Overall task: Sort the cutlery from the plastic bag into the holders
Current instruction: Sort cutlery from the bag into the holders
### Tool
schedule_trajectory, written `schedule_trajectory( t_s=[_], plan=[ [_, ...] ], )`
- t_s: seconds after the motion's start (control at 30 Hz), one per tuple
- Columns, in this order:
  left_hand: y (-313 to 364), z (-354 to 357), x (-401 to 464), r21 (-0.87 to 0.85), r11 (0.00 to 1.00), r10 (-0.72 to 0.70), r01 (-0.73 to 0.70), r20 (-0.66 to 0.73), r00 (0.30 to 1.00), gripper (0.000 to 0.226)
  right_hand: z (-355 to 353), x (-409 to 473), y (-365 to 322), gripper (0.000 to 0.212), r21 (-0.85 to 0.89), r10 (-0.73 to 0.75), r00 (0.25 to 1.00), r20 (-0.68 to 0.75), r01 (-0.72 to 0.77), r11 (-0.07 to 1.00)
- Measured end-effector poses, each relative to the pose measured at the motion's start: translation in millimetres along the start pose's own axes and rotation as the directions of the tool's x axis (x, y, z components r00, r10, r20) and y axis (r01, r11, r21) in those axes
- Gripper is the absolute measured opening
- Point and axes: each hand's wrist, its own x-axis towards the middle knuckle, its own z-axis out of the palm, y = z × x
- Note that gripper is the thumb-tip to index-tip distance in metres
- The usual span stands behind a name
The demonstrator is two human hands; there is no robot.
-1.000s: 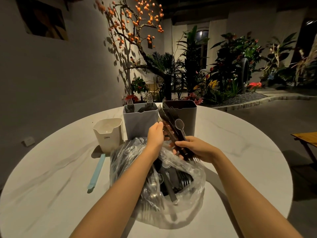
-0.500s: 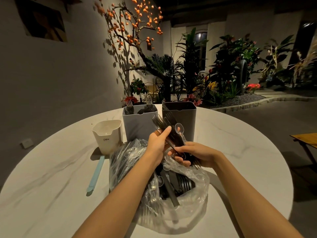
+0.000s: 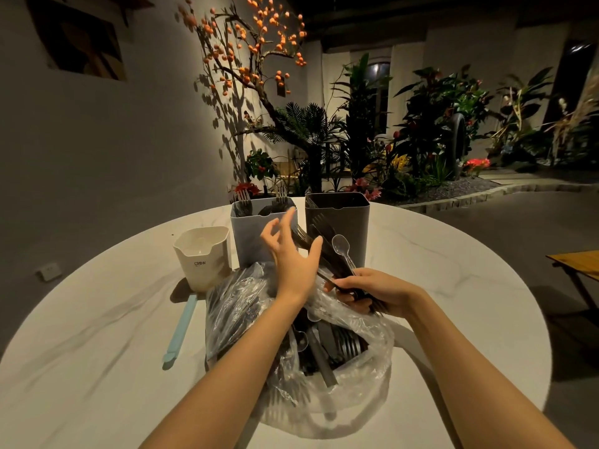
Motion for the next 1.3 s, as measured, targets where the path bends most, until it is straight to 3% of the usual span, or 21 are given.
schedule_trajectory(
  t_s=[0.1, 0.2, 0.47, 0.57, 0.63, 0.7, 0.87, 1.0, 1.1, 1.23, 1.3],
  plan=[
    [-2, 0, -2, 0.068, 0.995, -0.082, 0.076, 0.093, 0.992, 0.04, -2, -2, 1, 0.024, -0.038, 0.046, 0.999, -0.024, -0.047, 0.998],
    [-2, -2, -2, 0.094, 0.987, -0.143, 0.13, 0.153, 0.978, 0.031, -3, -3, 0, 0.024, -0.047, 0.078, 0.996, -0.032, -0.079, 0.996],
    [0, -5, 5, -0.09, 0.967, -0.233, 0.24, 0.076, 0.969, 0.018, -3, -4, -1, 0.034, -0.108, 0.057, 0.998, 0.02, -0.054, 0.993],
    [1, -4, 6, -0.084, 0.968, -0.229, 0.236, 0.089, 0.969, 0.023, -2, -4, 0, 0.037, -0.049, 0.027, 0.999, 0.03, -0.026, 0.998],
    [1, -3, 5, -0.103, 0.966, -0.228, 0.239, 0.105, 0.968, 0.015, -4, -2, 2, 0.053, 0.013, 0.028, 1.0, 0.013, -0.028, 1.0],
    [0, -1, 5, -0.144, 0.961, -0.221, 0.238, 0.128, 0.967, 0.01, -5, 1, 6, 0.056, 0.086, 0.045, 0.999, 0.002, -0.045, 0.995],
    [0, -1, 4, -0.193, 0.958, -0.185, 0.21, 0.139, 0.973, 0.016, -8, 1, 9, 0.042, 0.242, 0.054, 0.999, 0.002, -0.053, 0.969],
    [-3, 1, 6, -0.14, 0.98, -0.136, 0.139, 0.032, 0.99, 0.009, -9, 0, 9, 0.032, 0.264, 0.013, 1.0, -0.014, -0.009, 0.964],
    [-5, 1, 3, -0.063, 0.998, -0.02, 0.015, -0.08, 0.997, 0.01, -10, 0, 10, 0.028, 0.234, 0.007, 0.999, -0.045, 0.003, 0.972],
    [-3, -1, -2, 0.006, 1.0, 0.011, -0.011, -0.047, 0.999, 0.009, -12, 1, 11, 0.027, 0.242, 0.006, 0.994, -0.107, 0.02, 0.97],
    [-6, -2, -3, 0.148, 0.986, 0.082, -0.075, -0.042, 0.996, 0.006, -12, 1, 11, 0.029, 0.19, 0.011, 0.987, -0.158, 0.02, 0.982]
  ],
)
